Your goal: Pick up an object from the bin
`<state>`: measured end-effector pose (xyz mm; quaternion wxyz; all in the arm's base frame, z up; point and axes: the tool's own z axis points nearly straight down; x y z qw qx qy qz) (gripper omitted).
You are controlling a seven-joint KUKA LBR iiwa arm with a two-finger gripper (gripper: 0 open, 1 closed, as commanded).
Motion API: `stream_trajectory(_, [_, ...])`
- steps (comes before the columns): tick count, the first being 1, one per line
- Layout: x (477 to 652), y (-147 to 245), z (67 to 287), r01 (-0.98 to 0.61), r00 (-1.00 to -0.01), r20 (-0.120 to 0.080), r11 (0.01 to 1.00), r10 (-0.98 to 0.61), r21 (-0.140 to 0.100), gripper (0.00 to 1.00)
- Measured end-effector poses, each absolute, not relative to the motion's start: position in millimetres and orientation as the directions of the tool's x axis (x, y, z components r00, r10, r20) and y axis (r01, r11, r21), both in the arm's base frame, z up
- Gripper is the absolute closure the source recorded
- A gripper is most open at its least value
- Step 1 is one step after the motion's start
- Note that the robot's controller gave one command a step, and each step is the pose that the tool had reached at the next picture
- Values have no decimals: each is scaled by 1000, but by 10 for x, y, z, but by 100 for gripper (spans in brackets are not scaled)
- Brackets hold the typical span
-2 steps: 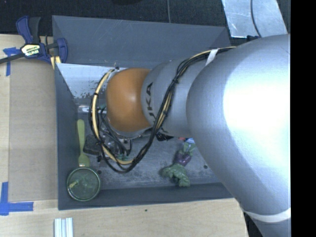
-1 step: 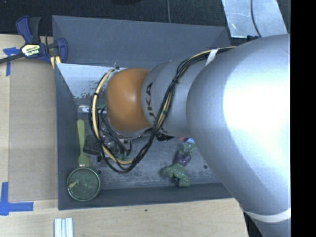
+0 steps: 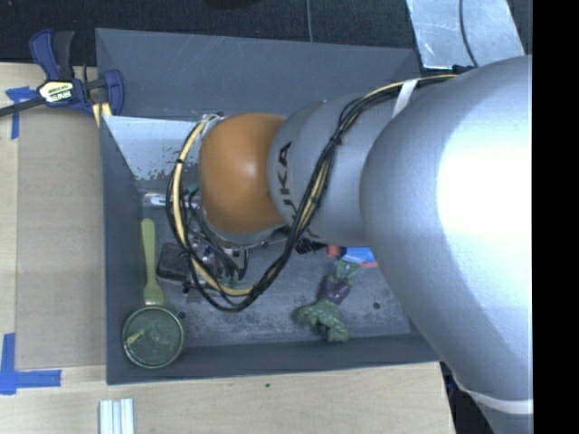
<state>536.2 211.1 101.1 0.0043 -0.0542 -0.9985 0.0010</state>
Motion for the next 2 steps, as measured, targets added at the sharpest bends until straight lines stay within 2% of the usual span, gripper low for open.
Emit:
stream_trajectory(1, [5394,2121,1455,108,-994,-2,994,108,3,100])
stream_trajectory(2, [5391,2117,1726,108,-994,0,994,108,2,100])
